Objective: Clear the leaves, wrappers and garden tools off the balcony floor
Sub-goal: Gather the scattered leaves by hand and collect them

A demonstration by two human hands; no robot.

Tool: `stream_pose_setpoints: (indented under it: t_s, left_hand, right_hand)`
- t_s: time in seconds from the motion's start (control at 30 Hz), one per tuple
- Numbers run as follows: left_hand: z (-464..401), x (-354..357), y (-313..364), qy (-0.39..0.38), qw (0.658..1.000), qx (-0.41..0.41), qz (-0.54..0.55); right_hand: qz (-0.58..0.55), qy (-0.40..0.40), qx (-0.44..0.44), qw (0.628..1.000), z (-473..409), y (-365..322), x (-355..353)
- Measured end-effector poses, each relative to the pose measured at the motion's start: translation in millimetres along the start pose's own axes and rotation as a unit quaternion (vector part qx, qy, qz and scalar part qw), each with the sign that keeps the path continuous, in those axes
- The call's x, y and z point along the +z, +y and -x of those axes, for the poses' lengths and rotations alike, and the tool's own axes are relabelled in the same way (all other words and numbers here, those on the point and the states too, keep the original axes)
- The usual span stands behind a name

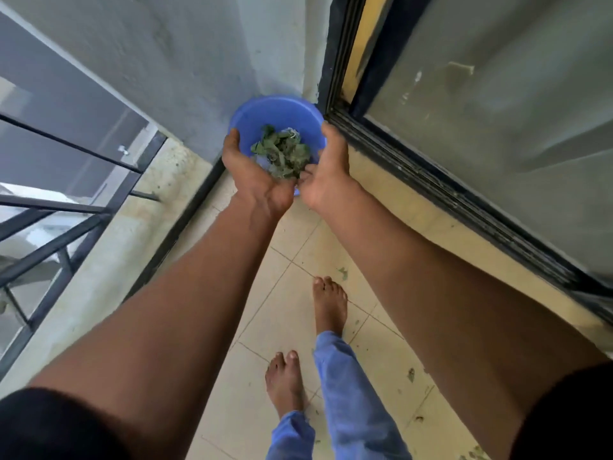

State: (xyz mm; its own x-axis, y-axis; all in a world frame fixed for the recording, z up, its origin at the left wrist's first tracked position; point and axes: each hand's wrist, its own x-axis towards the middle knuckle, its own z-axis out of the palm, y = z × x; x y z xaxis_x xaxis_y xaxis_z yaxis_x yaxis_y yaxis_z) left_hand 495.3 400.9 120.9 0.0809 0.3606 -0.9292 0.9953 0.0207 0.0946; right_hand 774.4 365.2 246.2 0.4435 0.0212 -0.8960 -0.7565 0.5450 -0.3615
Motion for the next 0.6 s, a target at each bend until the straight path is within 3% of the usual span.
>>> stream_pose_setpoints:
  t_s: [0.07,0.1,0.17,0.2,0.3,0.33,0.37,0.4,0.43,0.47,0.6]
  left_hand:
    - [-0.7,8.9,9.9,-0.071,0.995,0.067,-0.014]
    - [-10.1,5.0,-5.5,-0.044,0.988,0.127,-0.070]
    - [-3.4,-1.7,-28.9,0.034,0.988,0.135,-0.071]
    - [14.1,6.1,-23.8,0.022,0.992,0.122,0.011]
    - [24.1,-12.0,115.1,-0.116,0.972,0.069,0.190]
    - [31.9,-29.4,172.0,-0.122,0.966,0.104,0.203]
    - [37.6,-37.0,217.8,-0.110,0.942,0.121,0.294]
    - [39.4,-51.4,239.5,-0.144,0.925,0.123,0.329]
    - [50.0,-55.6,240.2,-0.179,0.918,0.140,0.325]
    - [54.5,-53.7,233.0,-0.178,0.934,0.146,0.275]
    - [49.4,-45.0,162.6,-0.194,0.946,0.092,0.243]
  right_hand:
    - [0.018,-0.030,0.010,0.999,-3.9,-6.2,3.2]
    - [0.014,-0.030,0.010,0.999,-8.8,-8.6,2.4]
    - [0.003,-0.017,0.009,1.000,-18.5,-11.0,0.8]
    - [0.013,-0.011,0.005,1.000,-20.8,-11.8,-0.8]
    - [0.066,0.003,-0.008,0.998,-28.6,-7.6,-12.9]
    - [0.079,0.008,-0.011,0.997,-27.6,-4.5,-18.5]
    - [0.090,0.015,-0.011,0.996,-26.1,-0.6,-25.4]
    - [0.096,0.021,-0.010,0.995,-25.3,4.2,-33.0]
    - [0.106,0.027,-0.005,0.994,-23.4,10.0,-42.5]
    - [0.118,0.030,0.001,0.993,-20.7,17.4,-52.5]
    - [0.148,0.071,0.006,0.986,-1.2,55.3,-102.5]
